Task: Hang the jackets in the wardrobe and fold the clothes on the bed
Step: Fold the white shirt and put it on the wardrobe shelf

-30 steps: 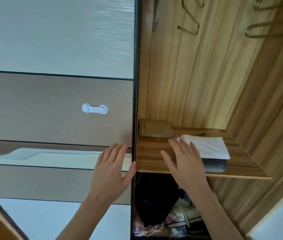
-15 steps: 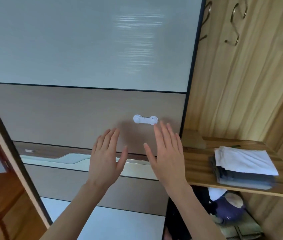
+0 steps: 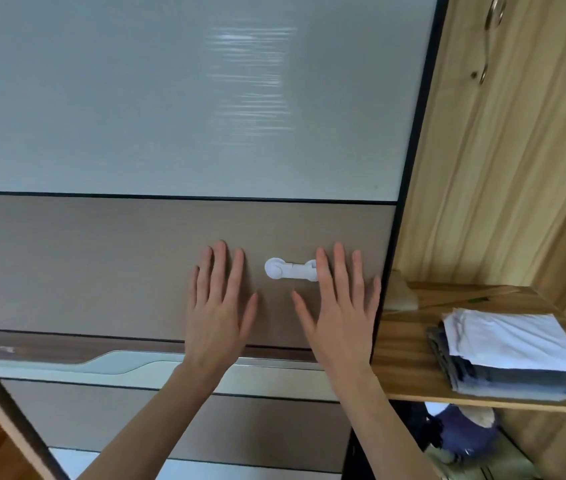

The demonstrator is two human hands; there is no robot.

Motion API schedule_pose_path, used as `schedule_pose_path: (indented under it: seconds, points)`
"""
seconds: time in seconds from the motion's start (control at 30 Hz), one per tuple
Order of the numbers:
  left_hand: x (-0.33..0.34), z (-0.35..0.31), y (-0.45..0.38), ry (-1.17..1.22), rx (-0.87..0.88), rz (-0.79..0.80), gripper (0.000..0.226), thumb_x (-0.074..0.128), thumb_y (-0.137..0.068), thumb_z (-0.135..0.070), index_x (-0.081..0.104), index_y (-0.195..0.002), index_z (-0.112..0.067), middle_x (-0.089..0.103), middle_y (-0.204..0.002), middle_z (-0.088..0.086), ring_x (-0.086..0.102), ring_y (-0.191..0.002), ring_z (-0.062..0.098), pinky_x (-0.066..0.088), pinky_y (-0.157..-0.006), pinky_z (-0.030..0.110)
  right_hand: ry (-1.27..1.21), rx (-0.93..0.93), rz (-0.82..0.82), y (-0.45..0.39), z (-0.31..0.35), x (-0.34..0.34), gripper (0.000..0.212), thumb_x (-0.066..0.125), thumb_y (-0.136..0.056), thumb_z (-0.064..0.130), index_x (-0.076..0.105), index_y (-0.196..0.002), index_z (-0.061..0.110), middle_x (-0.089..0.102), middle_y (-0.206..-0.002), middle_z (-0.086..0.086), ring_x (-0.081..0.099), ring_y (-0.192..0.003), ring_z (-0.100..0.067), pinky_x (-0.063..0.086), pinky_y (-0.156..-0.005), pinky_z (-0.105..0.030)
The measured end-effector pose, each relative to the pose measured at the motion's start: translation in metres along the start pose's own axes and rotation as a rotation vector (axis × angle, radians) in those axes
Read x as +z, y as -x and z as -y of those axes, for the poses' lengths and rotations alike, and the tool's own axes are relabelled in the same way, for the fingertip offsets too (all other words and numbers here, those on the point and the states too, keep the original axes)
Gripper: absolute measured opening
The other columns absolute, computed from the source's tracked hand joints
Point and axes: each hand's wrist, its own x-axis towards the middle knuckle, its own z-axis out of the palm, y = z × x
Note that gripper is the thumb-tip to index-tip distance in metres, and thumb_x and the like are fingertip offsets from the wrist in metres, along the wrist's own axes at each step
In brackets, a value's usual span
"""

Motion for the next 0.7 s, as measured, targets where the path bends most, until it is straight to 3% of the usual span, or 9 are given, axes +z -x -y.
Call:
schedule_pose_path:
  seconds: [0.17,0.47,0.7]
  points:
    - [0.020,-0.013,-0.002,0.014,0.008,-0.119,0.077,0.059,-0.101,-0.032,0.022,-0.165,-0.012,0.018,-0.172,0.019,0.013,-0.160,0.037,0.021,-0.127,0.058,0.005,-0.016,-0.017,0.001,-0.017,0.001,0.076,0.056,-0.102,0.056,0.025,-0.165,0.027,0.017,-0.173,0.001,0.015,-0.160,-0.026,0.023,-0.124,-0.061]
    - [0.041,-0.054,-0.004,0.088,0.084,-0.125,0.076,0.059,-0.101,-0.035,0.024,-0.165,-0.017,0.016,-0.173,0.011,0.006,-0.162,0.030,0.012,-0.126,0.064,0.074,-0.004,0.003,0.001,-0.068,-0.016,0.084,0.058,-0.100,0.057,0.021,-0.166,0.021,0.013,-0.174,-0.004,0.009,-0.161,-0.027,0.019,-0.126,-0.060]
    - [0.026,-0.081,-0.010,0.160,0.246,-0.093,0.067,0.056,-0.103,-0.036,0.034,-0.163,-0.015,0.028,-0.171,0.008,0.025,-0.157,0.026,0.019,-0.124,0.064,0.165,0.097,0.050,0.002,-0.097,-0.043,0.087,0.056,-0.099,0.060,0.023,-0.165,0.014,0.013,-0.174,-0.007,0.010,-0.161,-0.026,0.022,-0.125,-0.059]
